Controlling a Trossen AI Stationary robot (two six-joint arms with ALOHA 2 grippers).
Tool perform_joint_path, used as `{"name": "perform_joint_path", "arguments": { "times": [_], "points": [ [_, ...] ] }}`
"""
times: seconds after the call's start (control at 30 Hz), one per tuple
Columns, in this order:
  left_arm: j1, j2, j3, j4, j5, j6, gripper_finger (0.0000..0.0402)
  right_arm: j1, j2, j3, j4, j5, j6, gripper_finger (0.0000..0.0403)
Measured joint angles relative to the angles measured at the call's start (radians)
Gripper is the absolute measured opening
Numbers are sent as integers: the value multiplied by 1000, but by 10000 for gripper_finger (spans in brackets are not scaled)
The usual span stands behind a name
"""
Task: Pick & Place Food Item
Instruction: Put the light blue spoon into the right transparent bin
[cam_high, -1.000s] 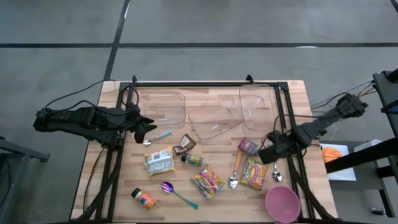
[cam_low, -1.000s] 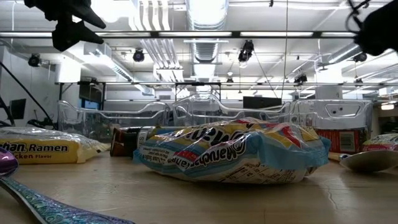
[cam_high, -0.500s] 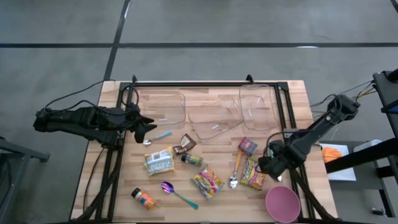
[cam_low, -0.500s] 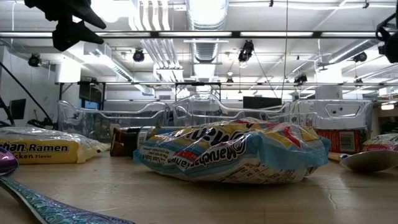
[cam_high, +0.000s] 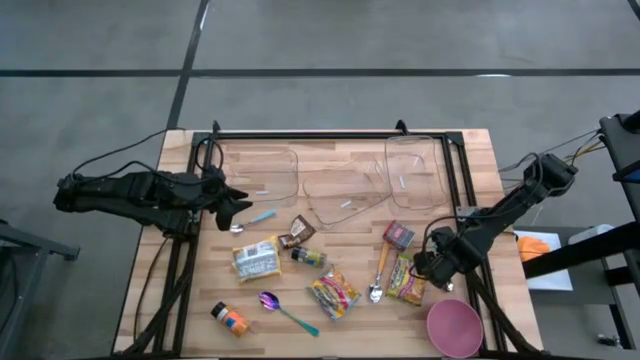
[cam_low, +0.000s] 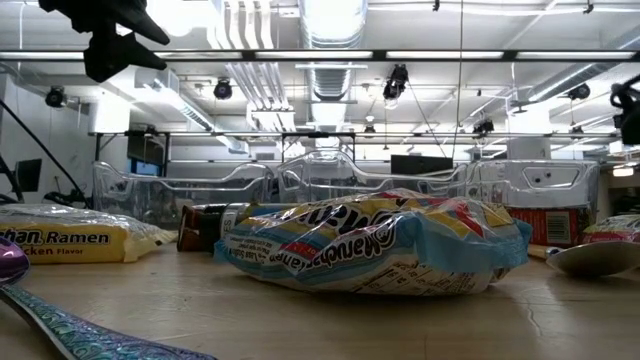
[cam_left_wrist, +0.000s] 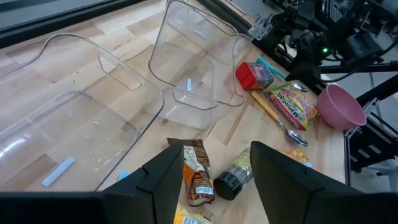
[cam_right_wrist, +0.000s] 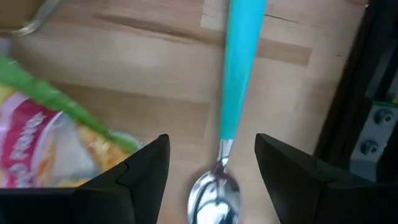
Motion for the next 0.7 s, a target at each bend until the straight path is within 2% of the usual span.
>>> {"name": "perform_joint_path", "arguments": {
  "times": [0.17,0.4,0.53,0.7],
  "points": [
    [0,0,0,0,3,-2,192,0,-23,-48,25,15,4,233],
    [0,0,0,7,4,-10,193,0,-45,-143,170,11,10,225],
    [0,0,0,8,4,-10,193,0,-42,-148,167,13,-9,179],
    [0,0,0,8,4,-10,193,1,-40,-150,149,2,-42,79]
  ]
}}
